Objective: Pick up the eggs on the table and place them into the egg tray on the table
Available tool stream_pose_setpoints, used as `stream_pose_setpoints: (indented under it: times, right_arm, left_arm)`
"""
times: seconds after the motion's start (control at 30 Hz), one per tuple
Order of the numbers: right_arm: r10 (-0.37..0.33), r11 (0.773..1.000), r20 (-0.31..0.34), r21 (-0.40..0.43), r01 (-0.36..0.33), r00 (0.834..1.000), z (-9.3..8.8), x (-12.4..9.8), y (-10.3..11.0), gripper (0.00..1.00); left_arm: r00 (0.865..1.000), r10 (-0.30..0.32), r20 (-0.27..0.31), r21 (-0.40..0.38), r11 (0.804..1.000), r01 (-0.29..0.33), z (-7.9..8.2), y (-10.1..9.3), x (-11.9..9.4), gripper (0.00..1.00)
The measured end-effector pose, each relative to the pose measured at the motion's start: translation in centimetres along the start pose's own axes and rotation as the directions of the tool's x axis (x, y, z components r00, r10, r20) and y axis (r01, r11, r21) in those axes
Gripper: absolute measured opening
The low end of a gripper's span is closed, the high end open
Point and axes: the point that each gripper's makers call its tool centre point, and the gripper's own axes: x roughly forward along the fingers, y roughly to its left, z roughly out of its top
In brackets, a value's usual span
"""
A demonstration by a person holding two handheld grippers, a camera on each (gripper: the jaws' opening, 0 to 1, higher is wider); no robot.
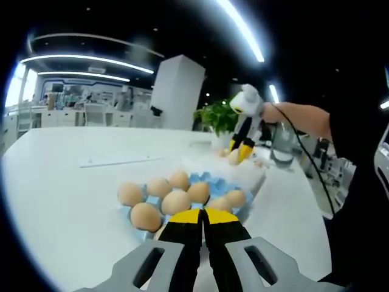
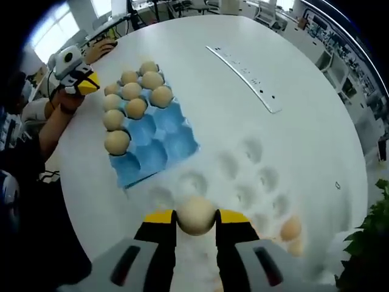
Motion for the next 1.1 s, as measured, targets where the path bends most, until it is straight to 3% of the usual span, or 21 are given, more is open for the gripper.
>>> stream_pose_setpoints:
  times: [1.1]
  right_arm:
    - [0.065, 0.987, 0.013, -0.146, -0.062, 0.998, 7.5, 1.5, 5.7, 0.25]
  left_arm:
    - [1.000, -0.007, 0.011, -0.004, 1.000, 0.007, 0.5, 0.1, -0.1, 0.00]
